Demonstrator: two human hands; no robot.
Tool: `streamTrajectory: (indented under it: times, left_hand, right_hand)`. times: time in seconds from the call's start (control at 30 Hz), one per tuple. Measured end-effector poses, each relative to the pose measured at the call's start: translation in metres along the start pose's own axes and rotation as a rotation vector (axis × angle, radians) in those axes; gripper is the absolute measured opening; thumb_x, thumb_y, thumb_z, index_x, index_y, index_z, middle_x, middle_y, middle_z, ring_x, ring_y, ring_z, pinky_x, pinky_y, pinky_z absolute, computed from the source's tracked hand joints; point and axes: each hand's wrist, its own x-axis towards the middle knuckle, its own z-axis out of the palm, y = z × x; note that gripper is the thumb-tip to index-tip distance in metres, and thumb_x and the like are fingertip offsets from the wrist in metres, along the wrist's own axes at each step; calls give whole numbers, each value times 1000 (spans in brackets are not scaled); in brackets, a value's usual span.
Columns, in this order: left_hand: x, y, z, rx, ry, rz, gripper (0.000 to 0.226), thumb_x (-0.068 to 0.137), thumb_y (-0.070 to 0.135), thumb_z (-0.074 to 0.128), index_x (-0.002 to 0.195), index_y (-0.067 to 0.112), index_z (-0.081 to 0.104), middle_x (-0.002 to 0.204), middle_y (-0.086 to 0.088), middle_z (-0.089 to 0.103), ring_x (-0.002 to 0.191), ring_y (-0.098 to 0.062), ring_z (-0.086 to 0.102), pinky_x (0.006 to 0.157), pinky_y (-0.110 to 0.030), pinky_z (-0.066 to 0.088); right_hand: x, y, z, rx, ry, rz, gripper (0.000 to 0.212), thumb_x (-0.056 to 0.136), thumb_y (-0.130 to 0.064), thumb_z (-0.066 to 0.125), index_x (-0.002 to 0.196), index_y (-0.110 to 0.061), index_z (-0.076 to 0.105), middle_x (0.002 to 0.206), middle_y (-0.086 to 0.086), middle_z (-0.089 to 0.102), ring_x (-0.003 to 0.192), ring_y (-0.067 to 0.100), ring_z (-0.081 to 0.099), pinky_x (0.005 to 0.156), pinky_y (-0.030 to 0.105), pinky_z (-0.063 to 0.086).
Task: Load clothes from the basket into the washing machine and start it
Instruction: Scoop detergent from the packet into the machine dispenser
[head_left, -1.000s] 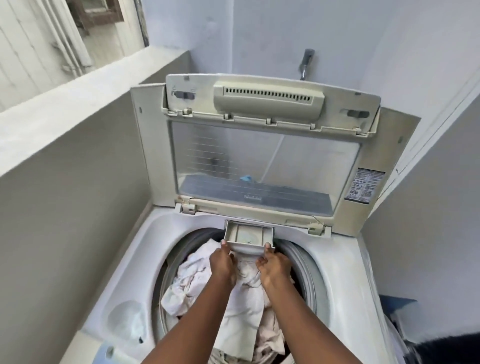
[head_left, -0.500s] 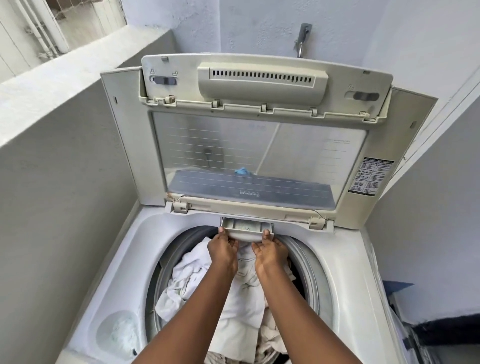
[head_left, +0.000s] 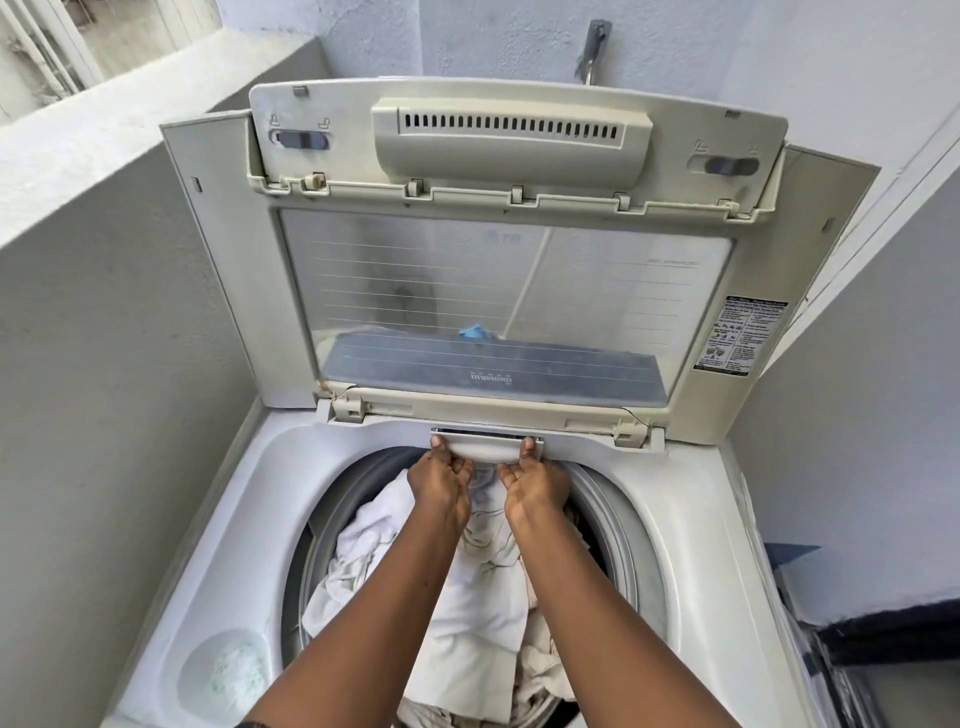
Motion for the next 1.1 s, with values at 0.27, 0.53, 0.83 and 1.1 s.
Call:
streamTrajectory:
  times: [0.27,0.53,0.83,1.1]
  left_hand:
    - [4,2,7,-5,68,-38,28,99,10,45,72,7,46,64,-2,39,28,2,41,43,-17,50]
    - [9,-1,0,-65,8,-74,24,98,4,45,74,5,50,66,-3,54,46,-7,59,52,-23,55]
    - [14,-15,-4,-198,-61,-148,14,96,10,48,85,10,57,71,-3,67,49,-7,66,49,-19,56]
    - [12,-22,-4,-189,28,-123,10,92,9,56,102,6,59,75,-6,68,60,-17,67,51,-28,58]
  right_hand:
    - [2,2,8,101,44,47,21,90,3,57,74,-10,54,40,-11,61,60,6,60,70,28,48]
    - [9,15,3,352,-56,61,13,88,0,57,93,-12,55,63,-2,71,66,13,68,45,22,56]
    - [16,20,5,351,-41,113,10,88,-10,60,97,-14,57,96,1,60,86,13,58,86,31,50]
    - [18,20,5,336,-5,145,30,85,-11,65,113,-9,54,97,4,61,87,16,60,67,29,57]
